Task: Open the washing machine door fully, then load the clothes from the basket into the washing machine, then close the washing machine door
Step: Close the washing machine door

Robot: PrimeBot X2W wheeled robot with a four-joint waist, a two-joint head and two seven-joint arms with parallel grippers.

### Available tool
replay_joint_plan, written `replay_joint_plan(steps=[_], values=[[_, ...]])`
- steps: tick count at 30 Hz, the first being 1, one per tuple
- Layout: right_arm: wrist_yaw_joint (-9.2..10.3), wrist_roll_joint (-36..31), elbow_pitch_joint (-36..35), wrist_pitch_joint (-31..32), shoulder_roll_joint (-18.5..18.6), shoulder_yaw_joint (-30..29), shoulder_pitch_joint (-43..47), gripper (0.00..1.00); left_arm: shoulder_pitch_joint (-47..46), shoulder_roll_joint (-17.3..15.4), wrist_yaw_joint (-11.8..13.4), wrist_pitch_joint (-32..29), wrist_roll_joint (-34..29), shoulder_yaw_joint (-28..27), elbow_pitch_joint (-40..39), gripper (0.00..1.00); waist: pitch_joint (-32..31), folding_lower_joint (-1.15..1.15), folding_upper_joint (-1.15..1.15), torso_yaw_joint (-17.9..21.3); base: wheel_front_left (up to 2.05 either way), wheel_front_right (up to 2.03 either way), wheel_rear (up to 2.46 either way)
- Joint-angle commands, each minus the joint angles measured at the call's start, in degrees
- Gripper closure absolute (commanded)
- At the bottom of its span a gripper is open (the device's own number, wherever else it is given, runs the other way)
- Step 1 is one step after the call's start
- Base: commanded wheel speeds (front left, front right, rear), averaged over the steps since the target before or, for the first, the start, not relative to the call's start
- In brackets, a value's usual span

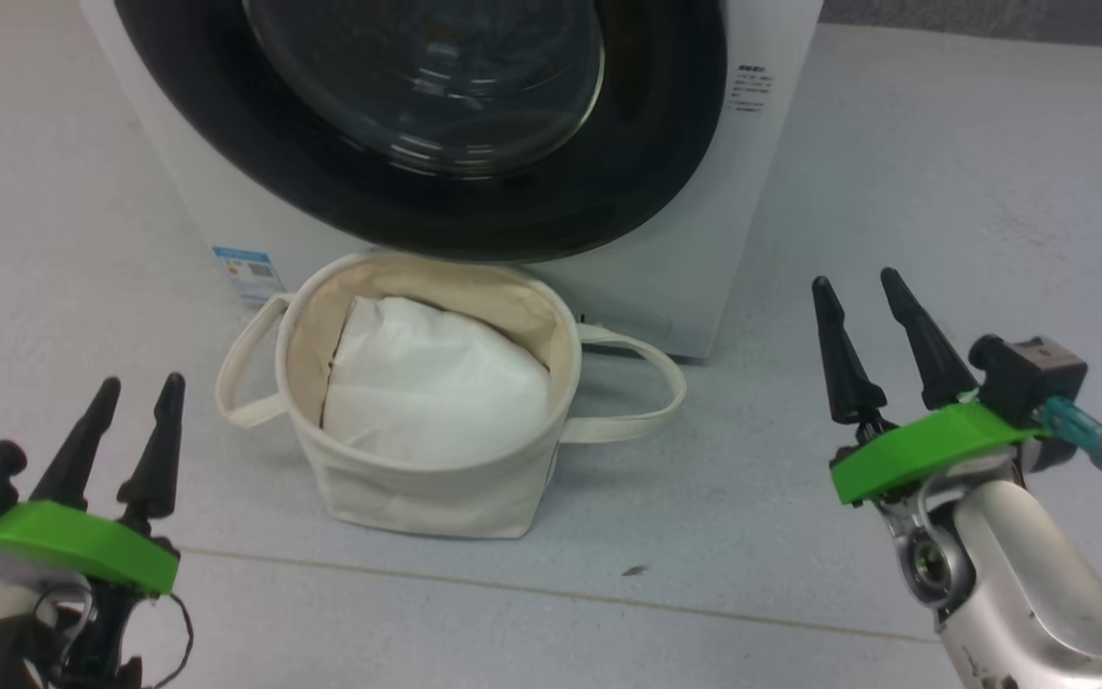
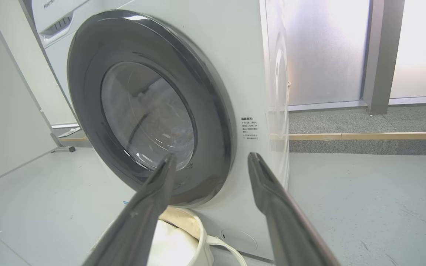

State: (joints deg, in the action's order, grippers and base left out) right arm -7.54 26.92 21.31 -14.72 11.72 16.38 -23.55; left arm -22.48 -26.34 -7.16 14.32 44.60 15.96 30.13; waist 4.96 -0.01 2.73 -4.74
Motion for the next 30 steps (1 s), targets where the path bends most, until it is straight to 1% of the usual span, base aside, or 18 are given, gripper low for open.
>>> replay_joint_plan(steps=[1, 13, 20, 30], values=[[0.05, 0.38, -2.70, -0.28, 0.72, -0.11, 0.67, 0.00, -2.00, -2.10, -0.33, 0.68, 0.17, -2.17, -1.87, 0.00, -0.69, 0.01, 0.00, 0.58, 0.00, 0.00, 0.00], [0.05, 0.16, -7.01, -0.28, -0.90, -5.00, 7.59, 0.00, 0.55, -0.02, -0.33, 0.68, -0.47, -3.07, -3.73, 0.00, -1.04, 0.01, 0.00, 1.24, 0.00, 0.00, 0.00], [0.05, -1.29, -7.20, -0.28, -1.56, -6.39, 9.01, 0.00, 1.22, 0.66, -0.33, 0.68, -0.55, -2.78, -3.85, 0.00, -0.99, 0.01, 0.00, 0.86, 0.00, 0.00, 0.00], [0.05, -2.52, -5.04, -0.28, -2.15, -9.71, 9.48, 0.00, 0.86, 0.62, -0.33, 0.68, -0.51, -2.26, -3.66, 0.00, -1.21, 0.01, 0.00, 0.35, 0.00, 0.00, 0.00]])
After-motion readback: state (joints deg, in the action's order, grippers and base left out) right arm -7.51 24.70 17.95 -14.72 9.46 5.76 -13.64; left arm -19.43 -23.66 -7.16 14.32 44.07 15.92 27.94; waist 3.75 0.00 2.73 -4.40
